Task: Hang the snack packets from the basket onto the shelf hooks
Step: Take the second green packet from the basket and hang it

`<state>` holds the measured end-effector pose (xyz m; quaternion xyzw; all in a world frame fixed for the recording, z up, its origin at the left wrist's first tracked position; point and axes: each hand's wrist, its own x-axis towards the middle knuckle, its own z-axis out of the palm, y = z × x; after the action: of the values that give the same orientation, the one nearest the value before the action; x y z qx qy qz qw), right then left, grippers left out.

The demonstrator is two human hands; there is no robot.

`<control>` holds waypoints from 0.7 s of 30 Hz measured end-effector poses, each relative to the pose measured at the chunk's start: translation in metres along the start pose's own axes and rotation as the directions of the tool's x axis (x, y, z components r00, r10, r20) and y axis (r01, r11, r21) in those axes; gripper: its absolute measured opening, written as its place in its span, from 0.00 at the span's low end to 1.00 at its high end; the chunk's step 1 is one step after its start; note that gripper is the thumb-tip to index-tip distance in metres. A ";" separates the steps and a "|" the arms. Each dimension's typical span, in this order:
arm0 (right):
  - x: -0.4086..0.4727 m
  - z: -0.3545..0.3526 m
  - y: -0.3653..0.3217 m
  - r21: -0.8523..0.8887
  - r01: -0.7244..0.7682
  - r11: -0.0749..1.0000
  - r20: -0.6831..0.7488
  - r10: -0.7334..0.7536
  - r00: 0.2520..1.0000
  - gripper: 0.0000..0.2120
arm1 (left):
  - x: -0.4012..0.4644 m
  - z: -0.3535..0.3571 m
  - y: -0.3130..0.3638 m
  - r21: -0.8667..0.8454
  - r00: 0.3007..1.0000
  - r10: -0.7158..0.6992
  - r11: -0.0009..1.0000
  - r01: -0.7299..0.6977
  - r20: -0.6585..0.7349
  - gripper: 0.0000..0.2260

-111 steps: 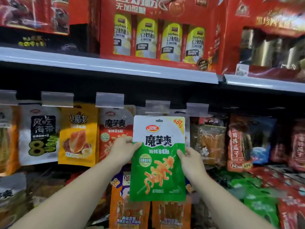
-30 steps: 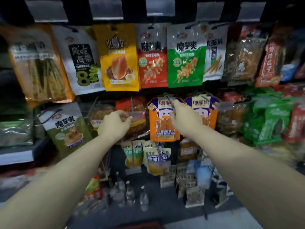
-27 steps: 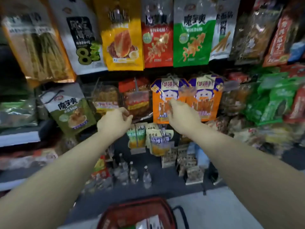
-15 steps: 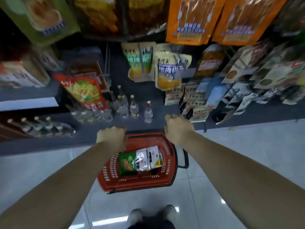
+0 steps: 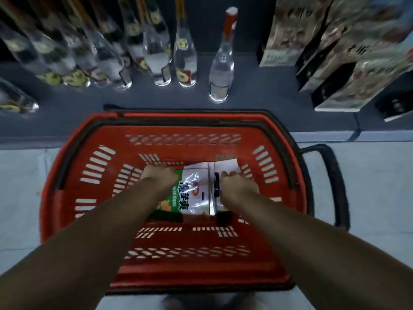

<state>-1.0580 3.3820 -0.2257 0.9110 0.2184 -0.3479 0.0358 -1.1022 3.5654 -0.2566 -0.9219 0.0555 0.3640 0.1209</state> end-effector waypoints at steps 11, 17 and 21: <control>0.080 0.063 0.008 -0.097 0.093 0.991 -0.200 -0.111 0.974 0.17 | 0.089 0.041 0.008 -0.122 0.985 0.101 0.986 -0.118 -0.137 0.32; 0.069 0.040 0.018 0.161 0.098 0.982 -0.125 -0.078 0.989 0.19 | 0.051 0.036 -0.042 -0.520 0.960 -0.149 0.854 0.004 -0.238 0.19; 0.064 0.033 0.022 0.516 0.201 0.833 -0.019 -0.224 0.974 0.24 | 0.029 0.021 -0.063 -0.797 0.890 -0.333 0.601 -0.054 -0.312 0.21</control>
<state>-1.0266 3.3790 -0.2937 0.8498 0.2166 -0.4146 -0.2432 -1.0828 3.6314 -0.2801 -0.9372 -0.1593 0.1270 -0.2830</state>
